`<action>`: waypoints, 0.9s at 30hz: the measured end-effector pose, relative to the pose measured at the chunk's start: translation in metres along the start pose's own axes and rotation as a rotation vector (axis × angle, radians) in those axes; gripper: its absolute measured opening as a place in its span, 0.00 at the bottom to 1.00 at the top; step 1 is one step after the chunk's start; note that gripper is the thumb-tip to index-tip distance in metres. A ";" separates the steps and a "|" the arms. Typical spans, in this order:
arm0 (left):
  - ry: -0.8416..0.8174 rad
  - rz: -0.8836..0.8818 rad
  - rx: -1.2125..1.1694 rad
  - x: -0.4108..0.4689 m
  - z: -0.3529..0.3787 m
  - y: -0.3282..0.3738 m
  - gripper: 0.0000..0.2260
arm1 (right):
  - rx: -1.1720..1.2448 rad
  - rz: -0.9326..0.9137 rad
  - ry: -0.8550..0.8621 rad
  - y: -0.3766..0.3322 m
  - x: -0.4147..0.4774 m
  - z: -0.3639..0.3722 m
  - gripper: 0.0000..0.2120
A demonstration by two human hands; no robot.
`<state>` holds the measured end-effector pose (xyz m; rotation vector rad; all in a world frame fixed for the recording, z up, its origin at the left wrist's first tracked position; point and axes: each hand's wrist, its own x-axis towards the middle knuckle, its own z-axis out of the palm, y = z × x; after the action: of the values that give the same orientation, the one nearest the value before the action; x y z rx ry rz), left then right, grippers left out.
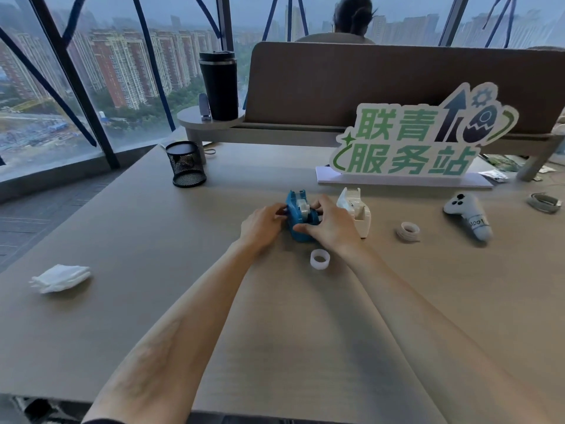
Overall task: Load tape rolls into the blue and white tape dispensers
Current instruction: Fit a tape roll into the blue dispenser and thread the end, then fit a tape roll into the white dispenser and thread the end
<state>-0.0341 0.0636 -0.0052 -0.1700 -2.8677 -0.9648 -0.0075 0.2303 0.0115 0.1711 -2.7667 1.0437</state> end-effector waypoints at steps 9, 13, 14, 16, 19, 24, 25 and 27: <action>-0.118 0.092 -0.088 -0.023 -0.001 -0.002 0.19 | -0.086 -0.017 0.044 -0.008 0.010 0.006 0.23; -0.083 0.082 -0.098 -0.047 0.005 -0.001 0.18 | 0.045 -0.031 -0.002 0.006 -0.004 -0.001 0.24; -0.059 0.097 -0.096 -0.053 0.007 -0.001 0.17 | 0.078 -0.040 0.003 0.009 -0.010 -0.003 0.25; -0.020 0.168 -0.074 -0.064 0.010 0.000 0.14 | 0.138 -0.046 0.038 0.016 -0.021 -0.007 0.24; -0.045 0.311 -0.042 -0.076 0.014 0.007 0.12 | 0.150 -0.054 0.115 0.024 -0.037 -0.015 0.21; -0.093 0.429 0.068 -0.085 0.022 0.016 0.13 | 0.105 -0.104 0.174 0.038 -0.055 -0.018 0.19; -0.060 0.424 0.101 -0.086 0.022 0.016 0.13 | 0.099 -0.115 0.183 0.041 -0.058 -0.018 0.18; 0.044 0.349 0.139 -0.084 0.021 0.011 0.11 | 0.091 -0.139 0.202 0.045 -0.062 -0.017 0.18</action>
<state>0.0495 0.0790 -0.0268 -0.6039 -2.7219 -0.6913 0.0476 0.2779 -0.0176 0.2513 -2.4916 1.0874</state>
